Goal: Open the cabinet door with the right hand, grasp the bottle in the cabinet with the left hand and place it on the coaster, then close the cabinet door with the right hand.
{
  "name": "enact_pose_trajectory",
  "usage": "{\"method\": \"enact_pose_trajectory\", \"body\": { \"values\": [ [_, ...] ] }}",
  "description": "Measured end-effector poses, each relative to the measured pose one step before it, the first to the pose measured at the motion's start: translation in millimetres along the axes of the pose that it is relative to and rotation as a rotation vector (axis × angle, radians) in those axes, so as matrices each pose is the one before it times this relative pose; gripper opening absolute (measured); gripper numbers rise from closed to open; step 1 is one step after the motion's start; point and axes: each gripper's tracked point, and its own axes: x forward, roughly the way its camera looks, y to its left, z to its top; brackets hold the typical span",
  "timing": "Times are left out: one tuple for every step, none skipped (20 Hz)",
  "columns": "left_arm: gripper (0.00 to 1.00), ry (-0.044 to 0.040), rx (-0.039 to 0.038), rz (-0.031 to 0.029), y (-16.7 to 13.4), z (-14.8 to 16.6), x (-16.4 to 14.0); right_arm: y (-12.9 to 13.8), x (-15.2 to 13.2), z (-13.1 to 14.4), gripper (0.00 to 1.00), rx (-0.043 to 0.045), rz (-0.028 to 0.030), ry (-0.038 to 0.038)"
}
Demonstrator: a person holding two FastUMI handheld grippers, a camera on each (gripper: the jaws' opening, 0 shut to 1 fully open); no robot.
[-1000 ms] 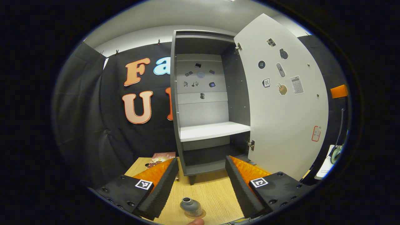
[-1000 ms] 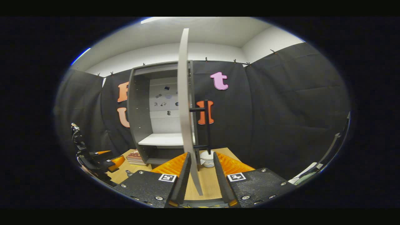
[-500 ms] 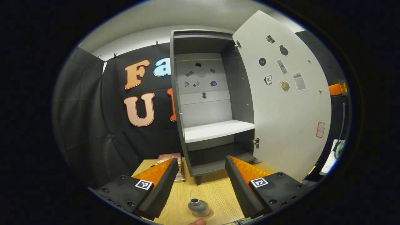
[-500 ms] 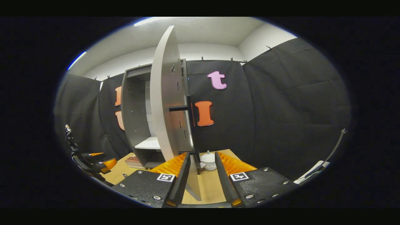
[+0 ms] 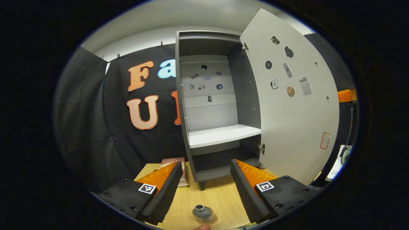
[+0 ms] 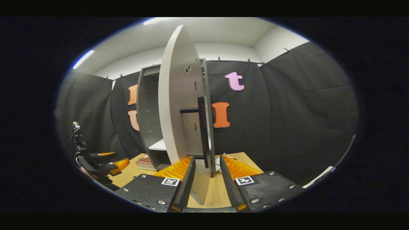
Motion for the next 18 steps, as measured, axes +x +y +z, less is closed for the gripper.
{"method": "enact_pose_trajectory", "body": {
  "values": [
    [0.98,0.00022,0.00173,-0.00057,1.93,-0.44,-0.62,7.94,0.94,-0.75,0.49,-0.0001,0.01572,0.00205],
    [0.98,-0.00028,-0.001,0.00326,3.62,0.13,-0.42,9.53,0.91,-0.84,0.49,0.00103,0.01513,-0.00029],
    [0.98,0.00171,-0.00313,0.00192,2.5,-0.39,0.34,9.06,4.01,-0.52,0.49,0.00106,0.01589,-0.00164],
    [0.98,0.00421,-0.00068,0.00568,4.57,-1.56,-1.44,8.5,2.78,-0.22,0.49,0.00058,0.01465,-0.00098],
    [0.98,0.00184,-0.00153,0.00538,4.53,-1.19,0.63,8.84,3.71,-0.85,0.49,0.00105,0.01716,0.00115],
    [0.98,0.00179,-0.00178,0.00654,4.83,-1.13,0.27,9.26,2.65,-2.37,0.49,0.0018,0.01669,0.00125],
    [0.98,0.0033,-0.00232,0.00613,5.11,-0.93,-0.35,9.27,4.52,-1.89,0.49,0.00113,0.01543,0.00106],
    [0.98,0.00395,-0.00001,0.00674,5.8,-1.03,1.19,9.14,4.54,0.93,0.49,-0.00099,0.0148,-0.0001],
    [0.98,0.00096,-0.00037,0.00886,5.59,-2.15,0.85,6.64,4.74,-1.14,0.49,-0.0004,0.01248,0.00301],
    [0.98,0.00211,-0.00332,0.00703,6.44,-0.59,0.68,6.53,5.17,0.35,0.49,-0.00136,0.01116,-0.00147],
    [0.98,0.00025,-0.00619,0.00474,4.32,-0.51,2.24,5.58,5.37,-0.74,0.49,-0.00016,0.00695,0.00117],
    [0.98,-0.00245,-0.00806,0.0055,5.41,1.04,1.56,5.58,5.44,0.35,0.51,0.00038,0.01097,0.00078],
    [0.98,0.00111,-0.00392,0.00674,5.72,-1.53,2.7,7.0,5.45,-0.5,0.52,-0.00043,0.01296,-0.0026],
    [0.98,0.0012,-0.0016,0.00563,5.88,-0.43,1.07,8.1,5.96,-2.38,0.48,-0.00028,0.00839,0.00345],
    [0.98,0.00078,0.00086,0.00772,5.87,0.37,2.47,6.74,7.86,-0.41,0.53,0.0023,0.00817,-0.00005],
    [0.98,-0.0023,0.00083,0.00773,6.8,0.03,4.2,6.96,7.75,0.03,0.54,-0.00324,0.00924,0.00237],
    [0.98,-0.00015,0.0007,0.00652,5.31,0.7,1.41,6.12,9.46,1.76,0.59,-0.00658,0.00433,-0.00424],
    [0.98,-0.00193,-0.00229,0.00767,5.93,0.58,4.05,5.66,12.52,-0.14,0.58,-0.00527,0.00546,-0.00326]
  ]
}}
